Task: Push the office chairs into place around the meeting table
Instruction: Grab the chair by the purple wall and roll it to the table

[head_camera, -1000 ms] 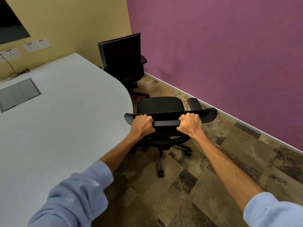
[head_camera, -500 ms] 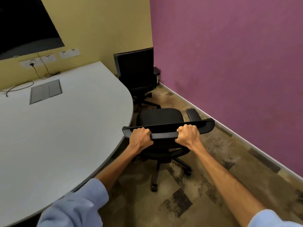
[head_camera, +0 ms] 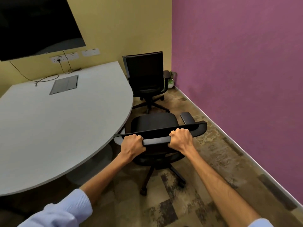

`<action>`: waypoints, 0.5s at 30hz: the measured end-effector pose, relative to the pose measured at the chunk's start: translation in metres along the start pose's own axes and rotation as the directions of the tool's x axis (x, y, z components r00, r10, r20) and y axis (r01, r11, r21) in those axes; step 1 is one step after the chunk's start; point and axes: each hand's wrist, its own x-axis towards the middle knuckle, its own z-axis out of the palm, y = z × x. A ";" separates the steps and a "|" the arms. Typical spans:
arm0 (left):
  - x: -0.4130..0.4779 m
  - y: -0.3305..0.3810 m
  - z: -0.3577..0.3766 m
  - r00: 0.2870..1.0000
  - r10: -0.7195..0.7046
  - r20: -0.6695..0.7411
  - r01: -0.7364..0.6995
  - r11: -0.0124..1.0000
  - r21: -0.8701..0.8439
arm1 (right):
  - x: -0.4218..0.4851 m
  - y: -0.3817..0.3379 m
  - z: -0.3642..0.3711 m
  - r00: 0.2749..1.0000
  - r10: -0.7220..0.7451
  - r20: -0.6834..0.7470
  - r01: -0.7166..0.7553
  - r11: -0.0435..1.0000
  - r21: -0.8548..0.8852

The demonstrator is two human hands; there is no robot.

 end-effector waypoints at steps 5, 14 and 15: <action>0.024 0.037 0.004 0.996 -0.072 -0.052 0.072 0.997 -0.002 | 0.022 0.048 -0.001 0.996 -0.084 0.026 0.084 0.996 0.014; 0.086 0.118 0.001 0.963 -0.264 0.051 0.263 0.965 0.022 | 0.075 0.142 0.001 0.971 -0.221 0.091 0.222 0.975 -0.001; 0.090 0.125 0.000 0.957 -0.283 0.068 0.283 0.959 0.016 | 0.080 0.150 0.002 0.967 -0.238 0.090 0.239 0.971 -0.003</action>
